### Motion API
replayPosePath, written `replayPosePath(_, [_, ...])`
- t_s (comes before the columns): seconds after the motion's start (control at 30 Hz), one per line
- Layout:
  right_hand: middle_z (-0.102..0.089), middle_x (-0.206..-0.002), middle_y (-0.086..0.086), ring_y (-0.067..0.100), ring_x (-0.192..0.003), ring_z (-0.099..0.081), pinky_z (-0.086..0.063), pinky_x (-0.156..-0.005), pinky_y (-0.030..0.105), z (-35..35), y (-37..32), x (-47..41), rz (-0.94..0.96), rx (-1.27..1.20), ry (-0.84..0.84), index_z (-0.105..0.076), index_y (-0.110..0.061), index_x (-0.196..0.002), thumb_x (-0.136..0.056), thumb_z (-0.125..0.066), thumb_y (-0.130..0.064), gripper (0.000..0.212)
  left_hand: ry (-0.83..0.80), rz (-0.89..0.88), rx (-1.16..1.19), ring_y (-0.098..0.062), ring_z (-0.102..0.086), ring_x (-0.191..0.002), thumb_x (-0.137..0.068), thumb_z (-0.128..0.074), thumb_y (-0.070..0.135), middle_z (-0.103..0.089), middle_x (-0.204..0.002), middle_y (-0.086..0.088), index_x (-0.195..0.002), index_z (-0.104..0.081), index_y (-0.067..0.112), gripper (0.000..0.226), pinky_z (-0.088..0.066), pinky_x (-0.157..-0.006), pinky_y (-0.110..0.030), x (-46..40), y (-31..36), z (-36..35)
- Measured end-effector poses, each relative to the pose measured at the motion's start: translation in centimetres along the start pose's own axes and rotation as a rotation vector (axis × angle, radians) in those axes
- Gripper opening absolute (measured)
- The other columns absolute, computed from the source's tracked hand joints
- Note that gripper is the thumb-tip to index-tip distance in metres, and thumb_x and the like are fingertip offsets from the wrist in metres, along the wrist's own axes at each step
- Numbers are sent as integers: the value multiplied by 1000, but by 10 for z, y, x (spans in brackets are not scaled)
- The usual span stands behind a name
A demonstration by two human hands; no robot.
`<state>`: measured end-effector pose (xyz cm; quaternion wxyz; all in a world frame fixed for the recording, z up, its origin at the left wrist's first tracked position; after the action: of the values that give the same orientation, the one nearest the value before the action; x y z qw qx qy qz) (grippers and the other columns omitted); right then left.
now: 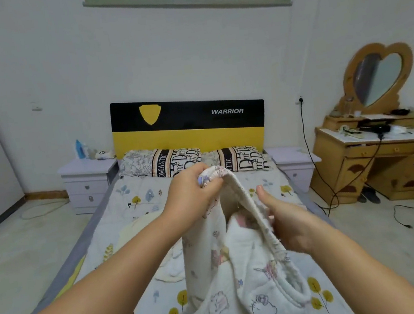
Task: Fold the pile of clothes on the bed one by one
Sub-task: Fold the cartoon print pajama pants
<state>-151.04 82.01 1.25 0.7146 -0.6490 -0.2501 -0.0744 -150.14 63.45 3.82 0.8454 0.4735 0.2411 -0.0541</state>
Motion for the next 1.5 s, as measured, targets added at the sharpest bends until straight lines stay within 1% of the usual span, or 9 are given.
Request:
replayPosePath(0.07, [-58, -124, 7, 28, -112, -55, -41, -101, 41, -7, 18, 5, 66, 135, 71, -46, -16, -133, -57, -55, -81, 101, 13, -6, -43, -13, -51, -56, -84, -64, 29, -62, -64, -2, -73, -62, 15, 18, -38, -51, -27, -6, 8, -3])
replayPosePath(0.13, [-52, -126, -7, 14, -112, -53, -45, -90, 24, -19, 33, 14, 229, 216, 113, -22, -26, -145, -58, -67, -71, 108, 42, 1, -42, -12, -50, -55, -84, -63, 31, -62, -63, -3, -72, -64, 12, 22, -37, -52, -28, -9, 13, -5])
replayPosePath(0.3, [-58, -92, -13, 9, -82, -57, -48, -70, 24, -15, 60, 5, 332, 661, 244, -48, -28, -114, -71, -68, -15, 50, 21, 88, 212, -19, -56, -59, -85, -63, 31, -65, -68, -22, -77, -64, 0, 32, -44, -59, -32, -16, 20, 3])
replayPosePath(0.5, [-56, -60, -1, 15, -55, -50, -35, -50, 24, 40, 41, 13, 347, 692, 406, -55, -19, -64, -70, -60, -3, 18, -181, 170, 26, -15, -58, -58, -80, -69, 33, -66, -74, -5, -82, -67, 14, 19, -44, -56, -25, -24, -8, 49])
replayPosePath(0.73, [-63, -81, 10, 20, -70, -55, -44, -59, 32, 73, -1, 43, 591, 443, 490, -61, -13, -84, -74, -72, -6, 15, -796, 305, 213, -20, -66, -77, -64, -77, -3, -68, -94, -8, -98, -55, 18, 45, -55, -60, -27, -14, -35, 94])
replayPosePath(0.87, [-69, -68, 2, 17, -62, -64, -51, -51, 25, 77, -24, 70, 718, 286, 464, -66, -12, -78, -77, -71, -3, 11, -484, 213, 349, -16, -66, -68, -69, -67, 24, -70, -83, -8, -76, -69, 22, 7, -55, -54, -24, -18, -24, 105])
replayPosePath(1.07, [-71, -73, -3, 9, -60, -68, -51, -50, 16, 64, -74, 122, 969, 292, 428, -66, -18, -84, -83, -65, -18, 1, -121, 29, 301, -7, -65, -60, -92, -47, 36, -71, -67, 4, -80, -66, 15, 31, -52, -54, -17, -43, 31, 136])
replayPosePath(1.3, [-69, -61, -10, 4, -59, -67, -53, -55, 17, 45, -144, 185, 1216, 124, 428, -62, -21, -75, -85, -65, -13, 13, -31, -115, 503, -11, -71, -84, -97, -41, 39, -74, -88, 1, -97, -63, 13, 34, -57, -68, -23, -62, 109, 164])
replayPosePath(1.5, [-68, -56, -8, 4, -54, -65, -52, -53, 17, 44, -133, 185, 1104, 80, 492, -63, -17, -74, -85, -64, -8, 14, -31, -70, 392, -4, -68, -61, -97, -45, 35, -71, -63, 9, -79, -63, 17, 31, -52, -51, -16, -73, 102, 135])
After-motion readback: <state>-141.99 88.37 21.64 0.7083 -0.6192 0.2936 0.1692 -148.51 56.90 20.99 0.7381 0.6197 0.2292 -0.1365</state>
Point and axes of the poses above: each hand's wrist, its own x-axis away from the middle knuckle, its own z-axis out of the back of the hand, y = z × x, the point moved 1 cm from there along -x, towards the middle knuckle
